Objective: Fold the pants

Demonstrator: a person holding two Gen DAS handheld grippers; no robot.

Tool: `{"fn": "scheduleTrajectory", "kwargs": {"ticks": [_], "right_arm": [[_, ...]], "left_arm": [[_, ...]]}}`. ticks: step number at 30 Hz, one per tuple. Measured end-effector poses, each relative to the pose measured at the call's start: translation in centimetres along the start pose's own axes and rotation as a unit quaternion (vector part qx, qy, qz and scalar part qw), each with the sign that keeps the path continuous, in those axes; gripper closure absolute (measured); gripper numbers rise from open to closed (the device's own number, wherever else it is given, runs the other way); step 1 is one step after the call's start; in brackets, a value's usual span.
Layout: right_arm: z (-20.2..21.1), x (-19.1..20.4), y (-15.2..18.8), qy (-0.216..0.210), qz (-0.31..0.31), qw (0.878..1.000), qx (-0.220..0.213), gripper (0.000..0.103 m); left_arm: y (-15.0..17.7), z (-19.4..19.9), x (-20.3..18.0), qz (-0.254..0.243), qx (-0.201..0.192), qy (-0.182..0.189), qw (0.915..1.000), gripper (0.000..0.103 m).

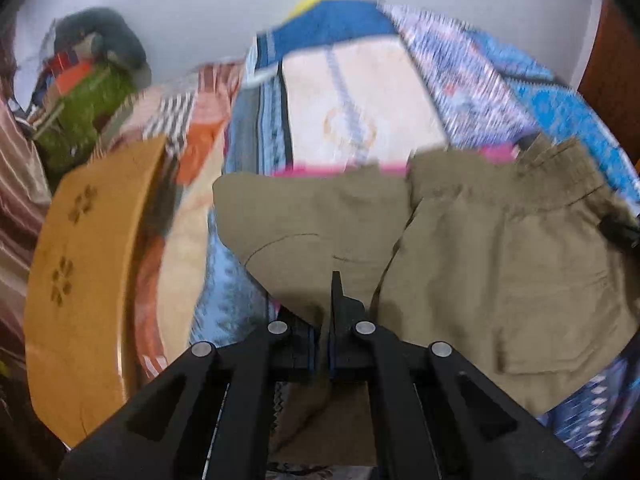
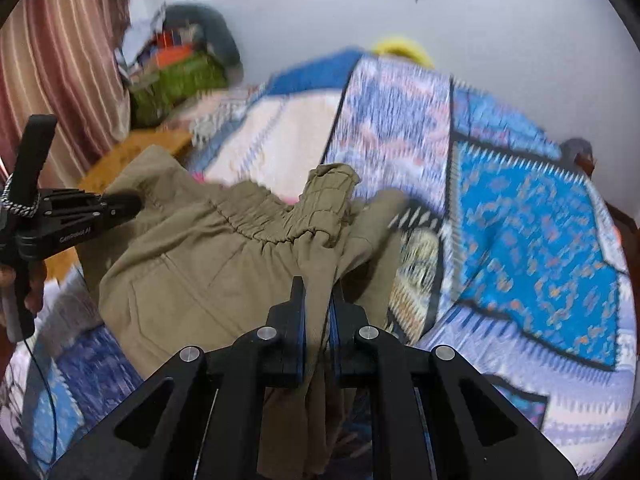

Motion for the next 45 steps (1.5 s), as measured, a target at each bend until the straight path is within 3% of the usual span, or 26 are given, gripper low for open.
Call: {"fn": "scheduleTrajectory", "kwargs": {"ticks": [7,11,15,18,23,29,34,38,45], "right_arm": [[-0.8,-0.8,1.5,-0.007,-0.018,0.998,0.060,0.086],[0.4,-0.8,2.2,0.005,-0.011,0.998,0.066,0.078],[2.5,-0.6,2.5,0.016,-0.004,0.998,0.066,0.078],[5.4,-0.2,2.8,0.014,-0.005,0.999,0.050,0.078],[12.7,1.4,2.8,0.007,-0.010,1.000,-0.005,0.077],[22.3,4.5,2.8,0.006,0.006,0.996,-0.092,0.073],[30.5,7.6,4.2,0.002,0.027,0.984,-0.179,0.072],[36.1,10.4,6.4,-0.005,0.043,0.968,-0.248,0.072],[42.1,14.3,10.7,-0.023,0.048,0.939,-0.340,0.072]], "left_arm": [[2.7,-1.3,1.9,0.025,0.036,-0.005,0.9990,0.083],[3.7,0.1,2.9,0.024,0.038,-0.008,0.9989,0.082],[4.8,2.1,3.3,0.014,0.052,-0.035,0.9979,0.083],[5.4,5.4,3.2,0.007,0.040,-0.038,0.9984,0.083],[5.9,15.0,1.5,-0.001,-0.033,-0.012,0.9994,0.083],[7.8,28.7,-1.5,0.002,-0.146,0.034,0.9887,0.082],[11.1,38.9,-4.5,-0.014,-0.244,0.041,0.9689,0.082],[14.7,45.6,-7.2,-0.020,-0.317,0.038,0.9475,0.082],[20.3,51.2,-10.5,-0.015,-0.382,0.064,0.9217,0.078]]}}
Point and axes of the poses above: each gripper's, at about its wrist camera, not at the fingertips, and z roughly against the way its jaws point, x to its left, y to its underside, the point moved 6 cm from there along -z, roughly the way its jaws point, and after that the axes turned 5 degrees about x, right-handed, at the moved point
